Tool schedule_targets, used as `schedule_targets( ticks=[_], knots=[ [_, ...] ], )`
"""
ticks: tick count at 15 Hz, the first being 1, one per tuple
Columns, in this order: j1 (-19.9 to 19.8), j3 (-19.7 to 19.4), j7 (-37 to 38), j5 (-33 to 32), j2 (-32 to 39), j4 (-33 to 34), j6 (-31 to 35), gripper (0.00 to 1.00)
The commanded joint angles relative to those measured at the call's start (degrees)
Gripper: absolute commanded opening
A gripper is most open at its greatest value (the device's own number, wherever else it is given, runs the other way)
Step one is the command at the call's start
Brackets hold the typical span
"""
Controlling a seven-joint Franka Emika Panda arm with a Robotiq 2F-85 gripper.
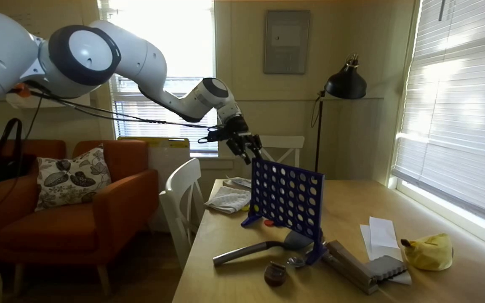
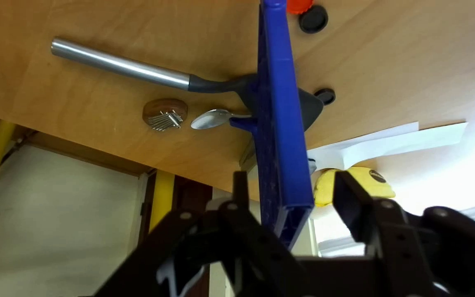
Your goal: Move the board forward, then move the discs to the right
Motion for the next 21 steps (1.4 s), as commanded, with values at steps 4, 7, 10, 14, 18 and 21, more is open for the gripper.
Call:
schedule_targets(
  ticks=[4,7,10,14,18,21],
  knots=[
    [0.1,1.9,-7.2,0.2,-9.9,-6.8,7.1,1.0],
    [-0.7,4.2,-16.0,1.4,-14.9,-11.2,10.8,1.0],
    [-2.0,7.0,-21.2,1.2,-16.1,-13.6,12.0,1.0],
    [-3.1,8.2,-21.9,1.2,-14.0,-16.2,14.9,1.0],
    [-4.1,8.2,-21.3,1.5,-11.2,-17.8,19.7,1.0],
    [-5.0,8.4,-21.7,2.7,-8.8,-18.0,24.1,1.0]
  ],
)
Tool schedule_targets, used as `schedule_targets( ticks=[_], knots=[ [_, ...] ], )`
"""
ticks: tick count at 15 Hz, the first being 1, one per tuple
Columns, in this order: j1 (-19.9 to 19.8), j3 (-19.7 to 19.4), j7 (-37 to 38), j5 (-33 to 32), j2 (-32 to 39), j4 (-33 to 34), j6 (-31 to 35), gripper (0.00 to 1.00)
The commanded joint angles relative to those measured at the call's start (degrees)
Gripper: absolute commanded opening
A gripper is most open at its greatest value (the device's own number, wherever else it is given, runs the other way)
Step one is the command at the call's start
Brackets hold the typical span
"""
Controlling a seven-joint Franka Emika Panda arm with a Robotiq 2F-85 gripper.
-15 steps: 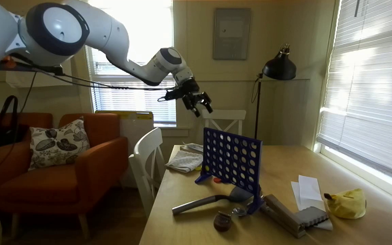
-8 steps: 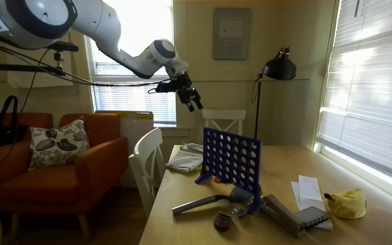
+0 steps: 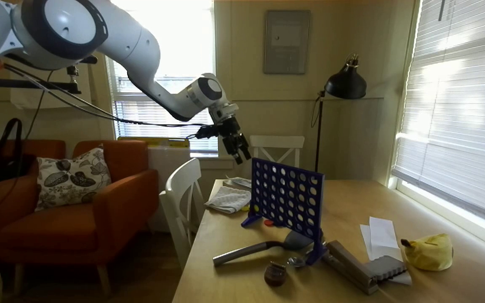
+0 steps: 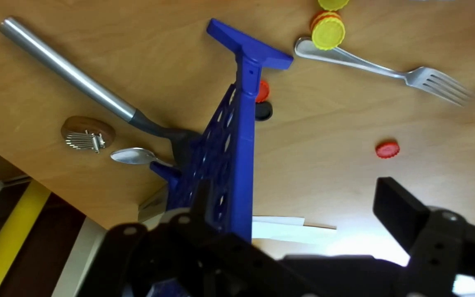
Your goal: Move the board forward, then move the discs to the right
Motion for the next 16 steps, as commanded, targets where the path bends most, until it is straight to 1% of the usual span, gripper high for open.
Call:
schedule_targets(
  ticks=[1,2,3,5,7,16],
  knots=[
    [-2.2,1.7,-2.2,3.6,1.9,-0.9,6.0,1.0],
    [-3.1,2.6,-5.1,5.3,2.1,-1.2,6.6,1.0],
    [-0.6,-0.1,-1.9,3.0,2.3,-0.1,4.1,1.0],
    [-1.3,0.4,-3.8,4.5,2.9,-0.3,5.4,1.0],
    [-1.5,0.5,-4.2,4.8,2.8,-0.4,5.5,1.0],
    [-3.5,1.0,-3.4,13.7,13.3,10.5,3.3,1.0]
  ],
)
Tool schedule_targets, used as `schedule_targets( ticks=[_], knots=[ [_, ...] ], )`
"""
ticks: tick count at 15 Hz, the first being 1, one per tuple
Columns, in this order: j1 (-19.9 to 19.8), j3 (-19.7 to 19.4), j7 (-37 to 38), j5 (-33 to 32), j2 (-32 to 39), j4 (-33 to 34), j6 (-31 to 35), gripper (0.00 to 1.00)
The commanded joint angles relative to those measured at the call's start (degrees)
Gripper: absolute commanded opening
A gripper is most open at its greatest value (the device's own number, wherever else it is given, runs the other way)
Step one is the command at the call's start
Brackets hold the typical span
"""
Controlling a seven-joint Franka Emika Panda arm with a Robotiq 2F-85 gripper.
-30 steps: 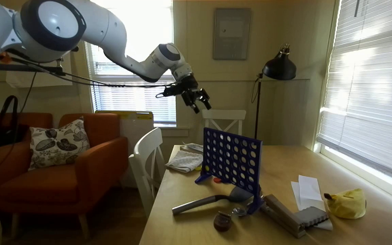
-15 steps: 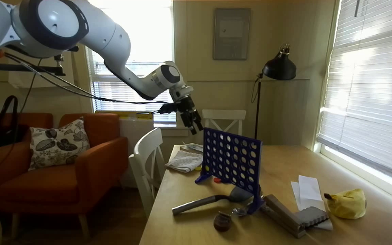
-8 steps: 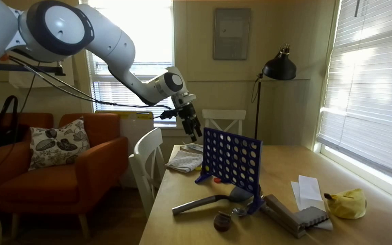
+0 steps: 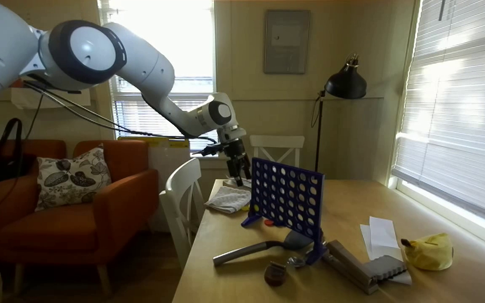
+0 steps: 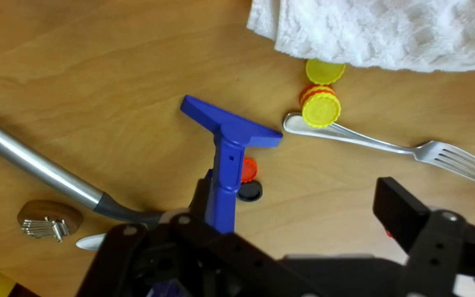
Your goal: Move the board forward, then move the discs to the right
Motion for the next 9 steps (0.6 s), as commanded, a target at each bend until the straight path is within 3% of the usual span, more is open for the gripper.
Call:
schedule_targets(
  ticks=[1,9],
  knots=[
    [-0.9,0.4,0.1,5.0,5.9,8.1,-2.2,1.0],
    [-2.5,0.3,-1.0,9.3,13.0,15.4,-0.3,1.0]
  ],
)
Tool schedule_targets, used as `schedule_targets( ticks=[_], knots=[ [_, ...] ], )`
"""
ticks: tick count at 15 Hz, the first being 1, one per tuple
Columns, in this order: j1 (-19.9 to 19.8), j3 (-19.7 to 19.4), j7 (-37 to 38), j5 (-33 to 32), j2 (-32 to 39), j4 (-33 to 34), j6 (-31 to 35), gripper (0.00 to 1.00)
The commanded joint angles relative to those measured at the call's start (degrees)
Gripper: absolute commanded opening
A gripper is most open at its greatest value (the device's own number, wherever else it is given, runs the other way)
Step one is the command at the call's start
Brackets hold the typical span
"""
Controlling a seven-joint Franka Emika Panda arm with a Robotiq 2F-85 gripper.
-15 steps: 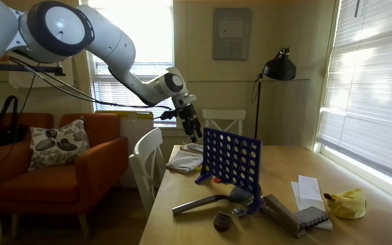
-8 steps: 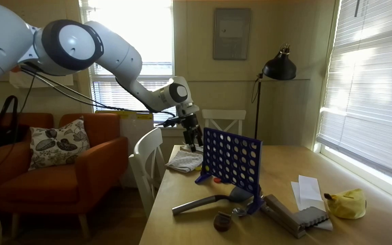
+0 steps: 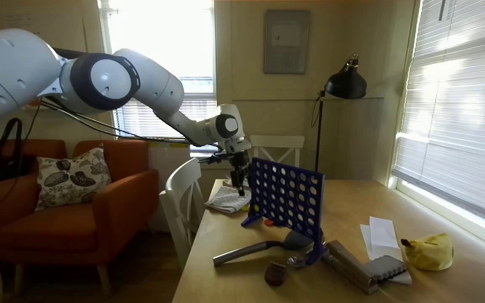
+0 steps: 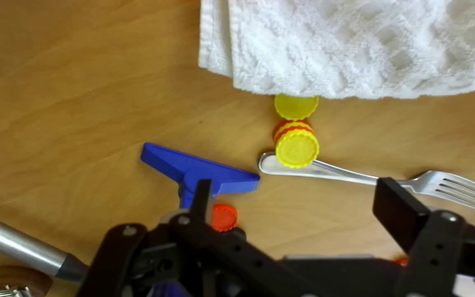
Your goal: Move the board forward, then move the discs to the right
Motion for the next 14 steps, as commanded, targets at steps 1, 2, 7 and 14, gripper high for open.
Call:
schedule_targets(
  ticks=[1,2,7,14],
  knots=[
    [-1.3,0.4,-1.1,3.0,4.5,5.6,0.7,1.0],
    [-1.5,0.4,-1.3,3.3,5.2,6.0,1.3,1.0],
    [-2.6,0.6,-2.7,4.8,8.5,9.0,1.8,1.0],
    [-4.3,1.7,-5.5,8.1,11.5,12.2,2.8,1.0]
  ],
)
